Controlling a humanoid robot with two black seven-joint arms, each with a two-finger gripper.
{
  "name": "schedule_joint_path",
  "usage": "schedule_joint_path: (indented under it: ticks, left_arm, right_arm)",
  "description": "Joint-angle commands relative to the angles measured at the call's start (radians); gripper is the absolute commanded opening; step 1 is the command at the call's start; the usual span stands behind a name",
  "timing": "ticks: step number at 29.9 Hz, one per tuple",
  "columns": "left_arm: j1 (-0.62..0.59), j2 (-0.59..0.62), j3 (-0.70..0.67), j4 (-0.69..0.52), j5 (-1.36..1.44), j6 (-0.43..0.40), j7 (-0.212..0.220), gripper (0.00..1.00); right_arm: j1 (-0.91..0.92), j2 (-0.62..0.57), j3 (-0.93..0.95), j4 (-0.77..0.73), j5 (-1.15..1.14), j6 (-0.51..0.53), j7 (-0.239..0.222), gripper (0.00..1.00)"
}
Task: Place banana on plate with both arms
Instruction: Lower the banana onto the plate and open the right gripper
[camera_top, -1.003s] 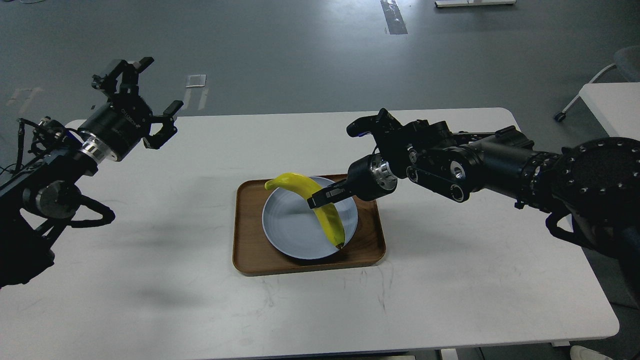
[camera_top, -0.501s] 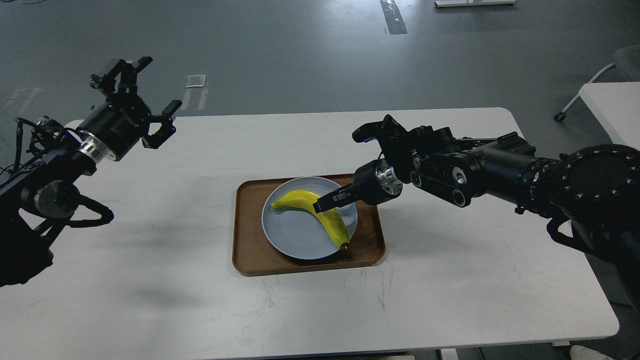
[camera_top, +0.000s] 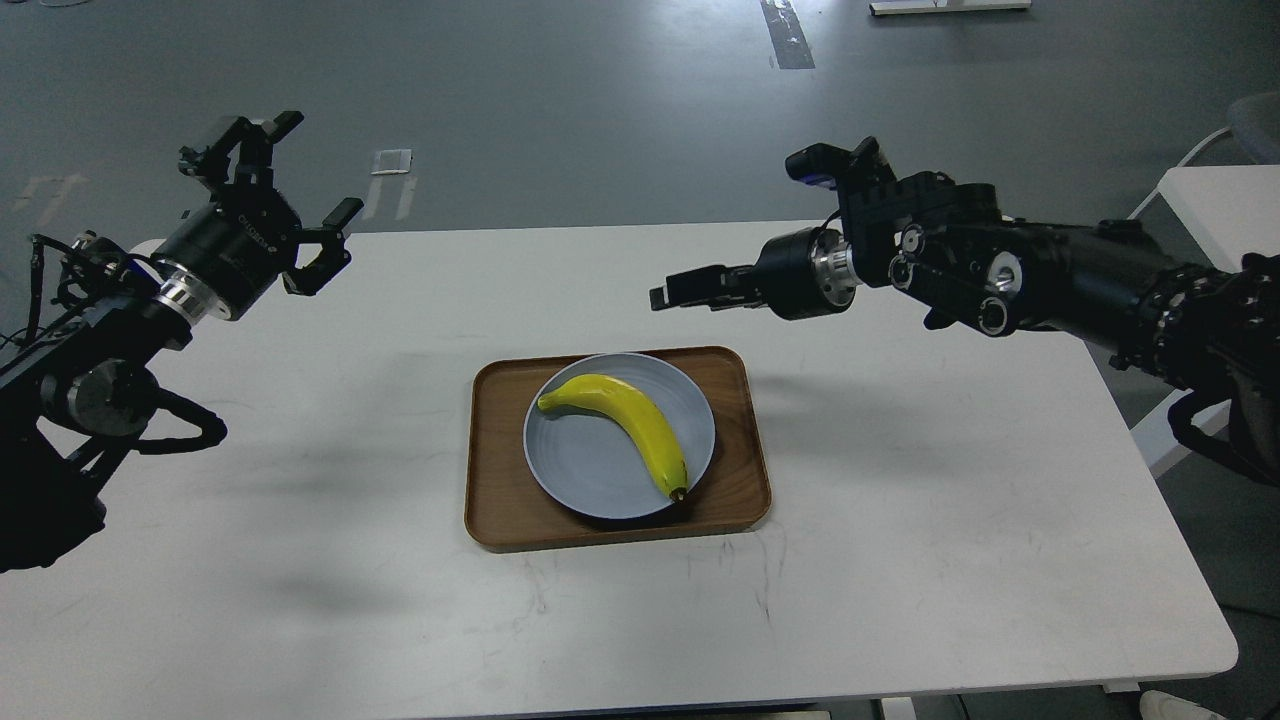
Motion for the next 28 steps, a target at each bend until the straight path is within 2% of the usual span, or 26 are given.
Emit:
schedule_joint_path:
  ticks: [1, 3, 5, 9, 15, 17, 22, 28]
  left_arm:
    - [0.001, -0.004, 0.000, 0.001, -0.001, 0.000, 0.000, 0.98]
    - [0.002, -0.010, 0.000, 0.001, 0.000, 0.000, -0.002, 0.98]
    - [0.004, -0.015, -0.001, 0.001, 0.000, 0.000, -0.002, 0.98]
    - [0.019, -0.035, -0.001, 0.003, 0.000, 0.000, -0.003, 0.98]
    - [0.038, -0.072, -0.006, 0.017, 0.000, 0.000, -0.005, 0.98]
    - [0.050, -0.090, -0.006, 0.024, 0.000, 0.000, -0.005, 0.98]
    - [0.065, -0.130, -0.027, 0.052, 0.002, 0.000, -0.005, 0.98]
    - [0.081, -0.151, -0.041, 0.060, 0.002, 0.000, -0.005, 0.98]
  right_arm:
    - [-0.028, -0.109, 0.126, 0.007, 0.137, 0.000, 0.000, 0.96]
    - [-0.094, -0.178, 0.216, 0.011, 0.258, 0.000, 0.000, 0.96]
    - [-0.134, -0.209, 0.269, 0.011, 0.321, 0.000, 0.000, 0.96]
    - [-0.322, -0.272, 0.497, 0.025, 0.530, 0.000, 0.000, 0.96]
    - [-0.520, -0.272, 0.715, 0.022, 0.569, 0.000, 0.000, 0.96]
    - [-0.595, -0.254, 0.796, 0.022, 0.569, 0.000, 0.000, 1.00]
    - [-0.662, -0.220, 0.879, 0.010, 0.569, 0.000, 0.000, 1.00]
    - [-0.680, -0.218, 0.886, 0.010, 0.569, 0.000, 0.000, 1.00]
